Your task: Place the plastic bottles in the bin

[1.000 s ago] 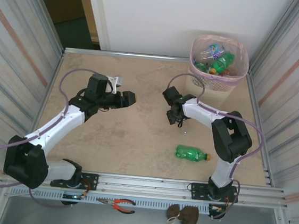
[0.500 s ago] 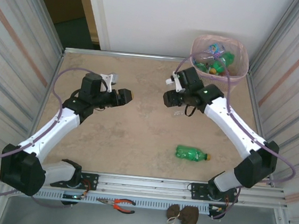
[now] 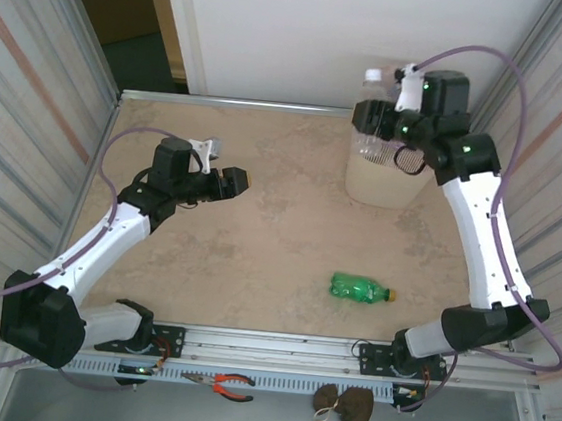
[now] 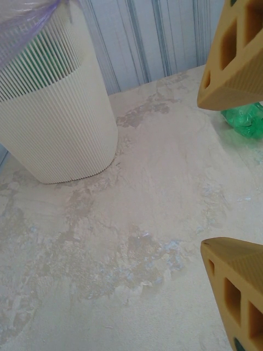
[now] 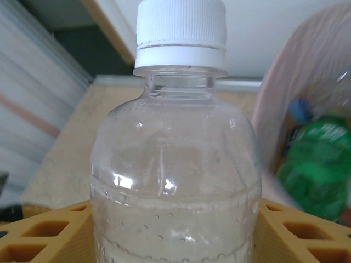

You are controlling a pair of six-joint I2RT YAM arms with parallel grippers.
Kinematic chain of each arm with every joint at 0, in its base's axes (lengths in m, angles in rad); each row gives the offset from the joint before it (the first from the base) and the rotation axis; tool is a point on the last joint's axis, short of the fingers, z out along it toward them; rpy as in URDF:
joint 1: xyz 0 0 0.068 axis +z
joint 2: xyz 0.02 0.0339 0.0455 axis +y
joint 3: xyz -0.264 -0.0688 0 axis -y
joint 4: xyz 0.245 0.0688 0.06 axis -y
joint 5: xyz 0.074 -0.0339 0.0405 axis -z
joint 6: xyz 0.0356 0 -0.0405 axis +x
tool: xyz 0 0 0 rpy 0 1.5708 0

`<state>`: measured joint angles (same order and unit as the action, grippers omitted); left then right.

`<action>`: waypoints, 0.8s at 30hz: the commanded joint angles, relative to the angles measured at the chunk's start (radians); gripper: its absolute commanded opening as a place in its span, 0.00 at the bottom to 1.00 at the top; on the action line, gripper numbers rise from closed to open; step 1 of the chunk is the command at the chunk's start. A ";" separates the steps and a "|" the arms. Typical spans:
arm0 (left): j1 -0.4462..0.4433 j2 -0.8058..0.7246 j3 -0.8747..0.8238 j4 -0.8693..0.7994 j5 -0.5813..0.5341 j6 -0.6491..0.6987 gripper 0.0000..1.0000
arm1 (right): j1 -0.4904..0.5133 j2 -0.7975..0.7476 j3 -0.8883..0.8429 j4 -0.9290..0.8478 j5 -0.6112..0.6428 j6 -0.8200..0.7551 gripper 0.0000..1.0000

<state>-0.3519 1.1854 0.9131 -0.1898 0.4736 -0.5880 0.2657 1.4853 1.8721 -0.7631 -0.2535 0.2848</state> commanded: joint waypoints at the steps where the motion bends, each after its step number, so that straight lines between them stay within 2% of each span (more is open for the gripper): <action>1: 0.014 -0.015 -0.002 0.007 0.006 0.011 0.63 | -0.066 0.054 0.101 0.023 -0.038 0.033 0.62; 13: 0.030 0.003 -0.003 0.016 0.025 0.012 0.63 | -0.248 0.300 0.414 -0.224 0.256 -0.128 0.62; 24: 0.047 0.014 -0.017 0.029 0.039 0.008 0.63 | -0.307 0.408 0.411 -0.298 0.411 -0.268 0.62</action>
<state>-0.3149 1.1954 0.9035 -0.1825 0.4938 -0.5884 -0.0345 1.8679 2.2536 -1.0130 0.0895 0.0826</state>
